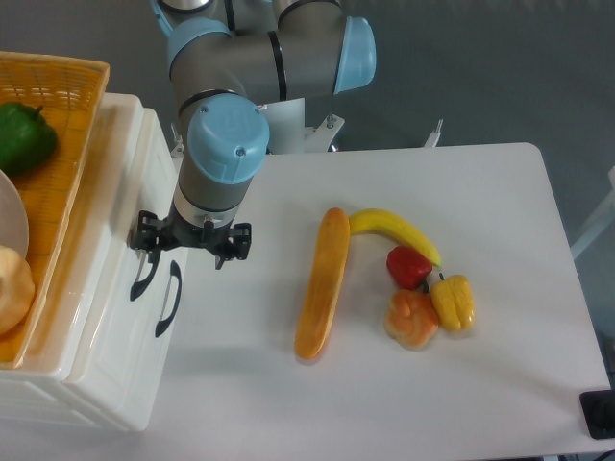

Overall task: Slide the top white drawer open
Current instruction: 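Hook the gripper fingers into the upper drawer handle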

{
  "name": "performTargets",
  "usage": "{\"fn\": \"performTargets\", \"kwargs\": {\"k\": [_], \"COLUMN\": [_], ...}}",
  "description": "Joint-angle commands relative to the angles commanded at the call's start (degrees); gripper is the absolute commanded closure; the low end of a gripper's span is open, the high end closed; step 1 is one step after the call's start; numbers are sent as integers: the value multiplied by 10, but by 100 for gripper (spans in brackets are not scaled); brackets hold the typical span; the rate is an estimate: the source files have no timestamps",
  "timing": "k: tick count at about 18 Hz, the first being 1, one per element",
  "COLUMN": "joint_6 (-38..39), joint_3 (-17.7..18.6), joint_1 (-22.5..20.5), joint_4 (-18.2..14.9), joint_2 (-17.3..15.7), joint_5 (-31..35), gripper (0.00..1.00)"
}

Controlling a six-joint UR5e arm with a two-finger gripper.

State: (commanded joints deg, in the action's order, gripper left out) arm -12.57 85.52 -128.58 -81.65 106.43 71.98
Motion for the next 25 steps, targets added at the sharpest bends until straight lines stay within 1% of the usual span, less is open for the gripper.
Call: {"fn": "performTargets", "kwargs": {"k": [6, 18, 25], "joint_6": [-21, -34, -34], "joint_3": [1, 2, 3], "joint_1": [1, 4, 4], "joint_4": [-1, -1, -1], "joint_2": [0, 0, 5], "joint_5": [0, -1, 1], "gripper": [0, 0, 0]}}
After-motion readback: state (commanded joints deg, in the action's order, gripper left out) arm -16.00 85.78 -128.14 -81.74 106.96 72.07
